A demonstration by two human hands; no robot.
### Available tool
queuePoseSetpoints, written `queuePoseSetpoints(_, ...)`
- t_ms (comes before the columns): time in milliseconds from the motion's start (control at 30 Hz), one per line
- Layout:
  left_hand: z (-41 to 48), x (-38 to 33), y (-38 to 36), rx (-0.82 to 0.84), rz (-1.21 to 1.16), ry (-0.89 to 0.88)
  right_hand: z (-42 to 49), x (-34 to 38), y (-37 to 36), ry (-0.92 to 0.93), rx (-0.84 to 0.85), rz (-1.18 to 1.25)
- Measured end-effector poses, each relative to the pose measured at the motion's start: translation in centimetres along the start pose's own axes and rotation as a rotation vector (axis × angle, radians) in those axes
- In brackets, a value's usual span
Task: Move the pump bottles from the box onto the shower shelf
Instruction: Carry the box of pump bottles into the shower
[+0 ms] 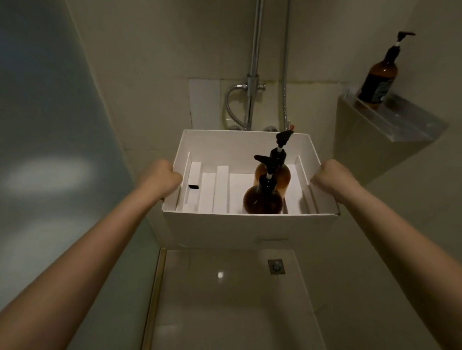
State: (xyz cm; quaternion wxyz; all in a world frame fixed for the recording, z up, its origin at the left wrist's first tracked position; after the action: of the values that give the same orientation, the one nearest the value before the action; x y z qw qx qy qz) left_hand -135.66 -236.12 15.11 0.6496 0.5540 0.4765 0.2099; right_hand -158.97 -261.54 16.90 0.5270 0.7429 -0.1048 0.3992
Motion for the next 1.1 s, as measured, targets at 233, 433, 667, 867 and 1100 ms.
queuePoseSetpoints(233,0.7,2.8,-4.6,-0.012,0.048,0.068,2.3,-1.8,-4.7,0.003,0.051,-0.039)
queuePoseSetpoints(433,1.6,4.6,-8.8,0.002,0.132,0.124,4.9,-5.0,-9.7,-0.031,0.140,-0.037)
queuePoseSetpoints(667,3.4,7.8,-16.5,0.028,0.115,0.152,8.3,-10.7,-16.1,-0.031,0.179,-0.050)
queuePoseSetpoints(867,5.8,11.7,-26.4,0.045,0.064,0.172,11.5,-18.0,-23.0,-0.047,0.207,-0.042)
queuePoseSetpoints(1100,7.4,16.1,-38.7,0.054,0.104,0.161,14.3,-29.0,-32.4,-0.031,0.186,-0.066)
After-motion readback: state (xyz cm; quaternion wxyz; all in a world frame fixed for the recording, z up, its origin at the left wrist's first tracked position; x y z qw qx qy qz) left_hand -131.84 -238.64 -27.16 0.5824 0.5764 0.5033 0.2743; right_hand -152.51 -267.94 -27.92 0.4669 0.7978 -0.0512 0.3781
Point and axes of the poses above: each hand's wrist, its own z-axis towards the middle knuckle, its own y-axis out of the back of the hand, x = y × z, the point moved 3 cm from there along z, towards the middle knuckle, and after that the axes turned 14 degrees about z, right-handed, at the moved point
